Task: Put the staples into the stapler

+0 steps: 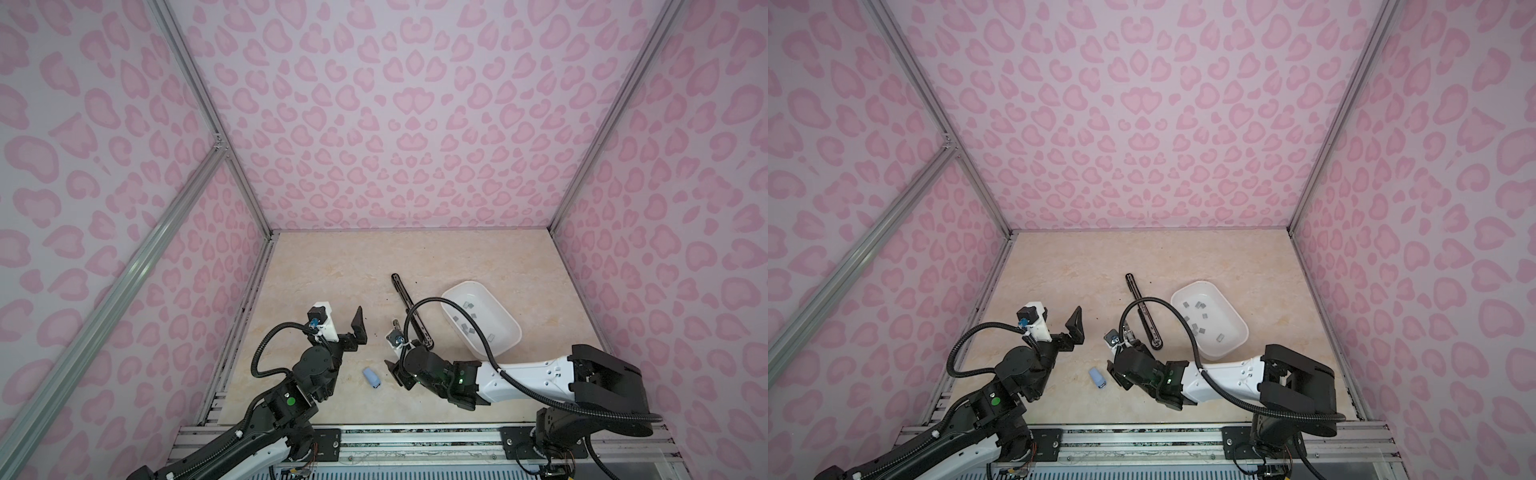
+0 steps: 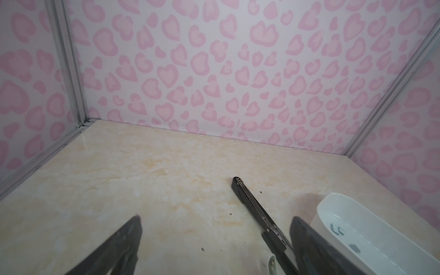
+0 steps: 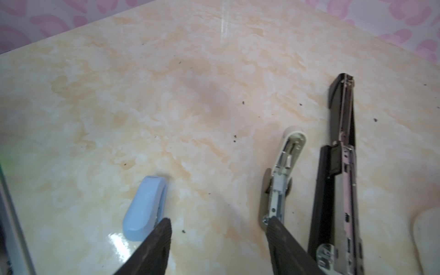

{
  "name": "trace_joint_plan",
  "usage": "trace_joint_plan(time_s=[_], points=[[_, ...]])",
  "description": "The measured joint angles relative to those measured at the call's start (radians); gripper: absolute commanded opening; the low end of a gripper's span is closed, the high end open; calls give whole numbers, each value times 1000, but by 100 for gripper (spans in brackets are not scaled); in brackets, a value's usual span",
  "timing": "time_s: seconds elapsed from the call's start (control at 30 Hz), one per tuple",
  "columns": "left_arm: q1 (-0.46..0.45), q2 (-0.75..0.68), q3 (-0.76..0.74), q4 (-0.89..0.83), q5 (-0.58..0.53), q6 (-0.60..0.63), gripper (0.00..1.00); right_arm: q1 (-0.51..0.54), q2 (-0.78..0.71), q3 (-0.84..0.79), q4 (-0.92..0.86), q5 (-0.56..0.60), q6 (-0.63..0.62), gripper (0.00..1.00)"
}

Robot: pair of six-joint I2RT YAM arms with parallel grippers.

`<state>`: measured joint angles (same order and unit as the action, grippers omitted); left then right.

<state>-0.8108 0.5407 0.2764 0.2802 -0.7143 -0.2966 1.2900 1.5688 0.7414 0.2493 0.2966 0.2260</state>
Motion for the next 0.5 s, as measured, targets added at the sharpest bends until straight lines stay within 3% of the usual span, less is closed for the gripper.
trace_joint_plan(time_s=[0.23,0.5], points=[[151,-81,-60,-45,19,-108,97,103,138,35,73,-2,-12,63],[175,-78,-52,-85,53,-135,97,101,225,66,105,27,-8,57]])
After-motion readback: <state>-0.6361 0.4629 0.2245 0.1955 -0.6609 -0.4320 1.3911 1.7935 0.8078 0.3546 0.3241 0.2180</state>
